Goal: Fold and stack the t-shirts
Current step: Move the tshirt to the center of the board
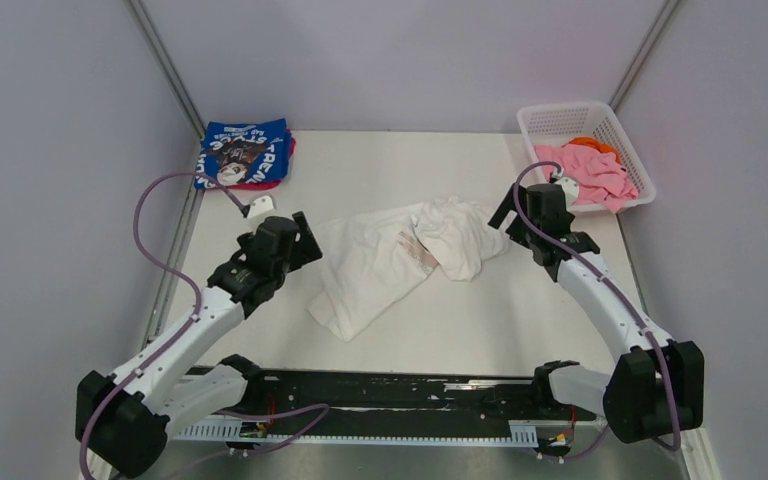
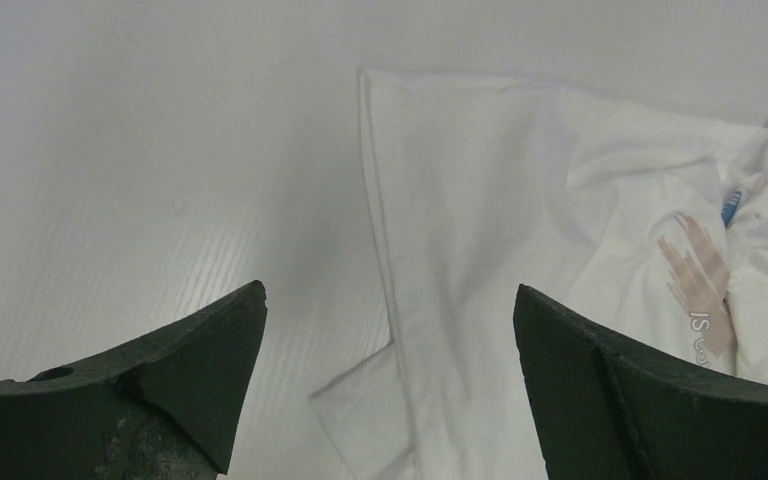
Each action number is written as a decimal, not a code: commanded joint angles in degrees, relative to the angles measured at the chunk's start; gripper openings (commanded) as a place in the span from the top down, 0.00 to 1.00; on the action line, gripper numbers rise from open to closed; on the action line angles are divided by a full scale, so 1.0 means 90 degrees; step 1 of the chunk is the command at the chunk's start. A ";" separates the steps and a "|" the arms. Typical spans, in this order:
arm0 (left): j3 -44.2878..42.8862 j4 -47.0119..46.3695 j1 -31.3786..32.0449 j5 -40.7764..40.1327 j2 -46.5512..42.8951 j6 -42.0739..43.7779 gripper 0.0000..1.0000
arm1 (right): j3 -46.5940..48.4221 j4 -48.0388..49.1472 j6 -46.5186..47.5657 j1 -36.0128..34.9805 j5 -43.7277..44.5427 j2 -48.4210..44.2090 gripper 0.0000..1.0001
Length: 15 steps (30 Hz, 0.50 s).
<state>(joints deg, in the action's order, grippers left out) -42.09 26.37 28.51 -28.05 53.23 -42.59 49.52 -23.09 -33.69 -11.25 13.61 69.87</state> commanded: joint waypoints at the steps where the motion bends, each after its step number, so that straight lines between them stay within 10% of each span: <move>1: -0.0112 -0.0325 -0.0042 0.0396 0.0649 -0.0195 0.00 | -0.0058 0.0261 0.0441 -0.0050 0.0096 -0.0320 0.00; 15: -0.0278 -0.2590 -0.1357 0.1630 0.3469 -0.0055 0.07 | -0.0316 0.0442 0.0259 -0.0019 0.0157 0.0187 0.00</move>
<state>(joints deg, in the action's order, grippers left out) -41.69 10.79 16.73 -14.39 80.03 -43.00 46.76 -22.02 -31.81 -11.55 13.82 70.50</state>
